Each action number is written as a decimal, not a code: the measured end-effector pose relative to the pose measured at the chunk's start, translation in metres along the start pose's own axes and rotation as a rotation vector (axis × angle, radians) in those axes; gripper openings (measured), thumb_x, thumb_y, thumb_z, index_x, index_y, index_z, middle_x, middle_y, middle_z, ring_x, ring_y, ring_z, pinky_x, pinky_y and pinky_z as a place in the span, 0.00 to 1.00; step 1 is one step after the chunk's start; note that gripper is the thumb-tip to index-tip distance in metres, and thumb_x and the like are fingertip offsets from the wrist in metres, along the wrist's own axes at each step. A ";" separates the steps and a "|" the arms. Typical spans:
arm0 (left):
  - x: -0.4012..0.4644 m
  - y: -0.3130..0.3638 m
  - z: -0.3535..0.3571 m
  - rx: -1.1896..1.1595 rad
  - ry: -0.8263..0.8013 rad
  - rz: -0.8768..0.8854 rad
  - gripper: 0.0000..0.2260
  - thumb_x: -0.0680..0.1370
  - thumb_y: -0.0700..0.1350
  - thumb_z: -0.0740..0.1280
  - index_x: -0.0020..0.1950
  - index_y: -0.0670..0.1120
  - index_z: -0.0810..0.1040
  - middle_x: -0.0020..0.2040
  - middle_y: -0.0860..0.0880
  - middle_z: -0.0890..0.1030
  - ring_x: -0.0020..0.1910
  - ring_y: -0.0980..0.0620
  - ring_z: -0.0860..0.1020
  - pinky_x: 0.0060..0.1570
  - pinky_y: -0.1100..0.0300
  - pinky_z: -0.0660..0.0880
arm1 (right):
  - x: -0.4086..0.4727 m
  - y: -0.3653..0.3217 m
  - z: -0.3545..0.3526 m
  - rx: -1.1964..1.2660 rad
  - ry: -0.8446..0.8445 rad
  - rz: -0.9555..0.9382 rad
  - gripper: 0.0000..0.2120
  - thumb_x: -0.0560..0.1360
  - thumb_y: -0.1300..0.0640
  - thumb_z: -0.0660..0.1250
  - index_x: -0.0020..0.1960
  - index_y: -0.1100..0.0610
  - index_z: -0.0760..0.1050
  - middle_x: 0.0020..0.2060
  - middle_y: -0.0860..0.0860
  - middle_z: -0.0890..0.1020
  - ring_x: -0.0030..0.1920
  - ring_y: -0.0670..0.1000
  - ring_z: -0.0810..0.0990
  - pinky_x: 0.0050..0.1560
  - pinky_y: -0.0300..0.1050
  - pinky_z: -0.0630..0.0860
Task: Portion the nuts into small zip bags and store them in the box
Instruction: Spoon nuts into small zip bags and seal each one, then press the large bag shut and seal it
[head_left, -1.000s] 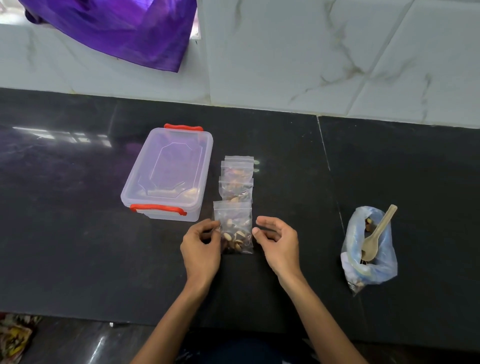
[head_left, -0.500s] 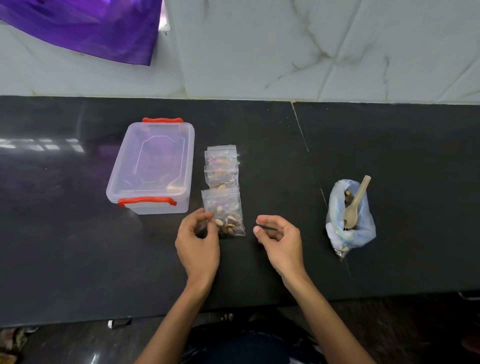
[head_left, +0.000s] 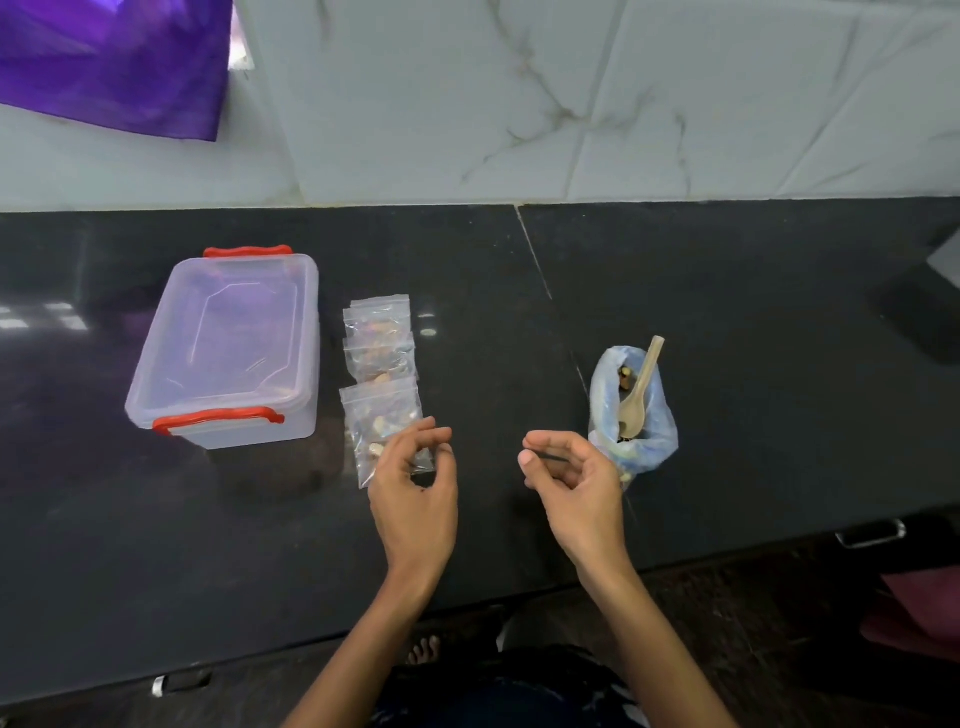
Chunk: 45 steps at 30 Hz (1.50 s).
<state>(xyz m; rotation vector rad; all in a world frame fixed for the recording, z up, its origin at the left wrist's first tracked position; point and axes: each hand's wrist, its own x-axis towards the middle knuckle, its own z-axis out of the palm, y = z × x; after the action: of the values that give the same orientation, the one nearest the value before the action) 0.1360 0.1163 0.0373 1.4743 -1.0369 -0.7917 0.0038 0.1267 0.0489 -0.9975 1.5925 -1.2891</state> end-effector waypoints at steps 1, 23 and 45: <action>-0.001 0.002 0.005 0.002 -0.010 -0.002 0.14 0.75 0.36 0.68 0.42 0.56 0.79 0.52 0.57 0.80 0.55 0.57 0.78 0.53 0.62 0.74 | 0.003 -0.001 -0.005 0.004 0.014 0.002 0.08 0.72 0.63 0.71 0.46 0.51 0.80 0.41 0.46 0.84 0.43 0.45 0.83 0.47 0.41 0.80; -0.005 0.027 0.142 0.067 -0.172 -0.162 0.07 0.76 0.41 0.69 0.52 0.51 0.79 0.51 0.57 0.80 0.52 0.61 0.78 0.42 0.74 0.72 | 0.132 -0.017 -0.155 -0.373 -0.114 -0.154 0.09 0.74 0.63 0.69 0.44 0.49 0.80 0.42 0.43 0.81 0.43 0.42 0.80 0.45 0.37 0.76; -0.015 0.027 0.166 0.002 -0.278 -0.334 0.05 0.75 0.42 0.71 0.48 0.52 0.78 0.43 0.54 0.83 0.39 0.59 0.81 0.39 0.62 0.79 | 0.172 0.004 -0.150 -1.189 -0.207 -0.937 0.04 0.68 0.56 0.74 0.41 0.49 0.82 0.50 0.45 0.82 0.61 0.54 0.76 0.63 0.54 0.57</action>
<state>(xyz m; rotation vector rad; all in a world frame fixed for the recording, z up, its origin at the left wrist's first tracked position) -0.0248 0.0642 0.0358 1.5921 -1.0048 -1.2623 -0.1943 0.0149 0.0425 -2.7309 1.7344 -0.5576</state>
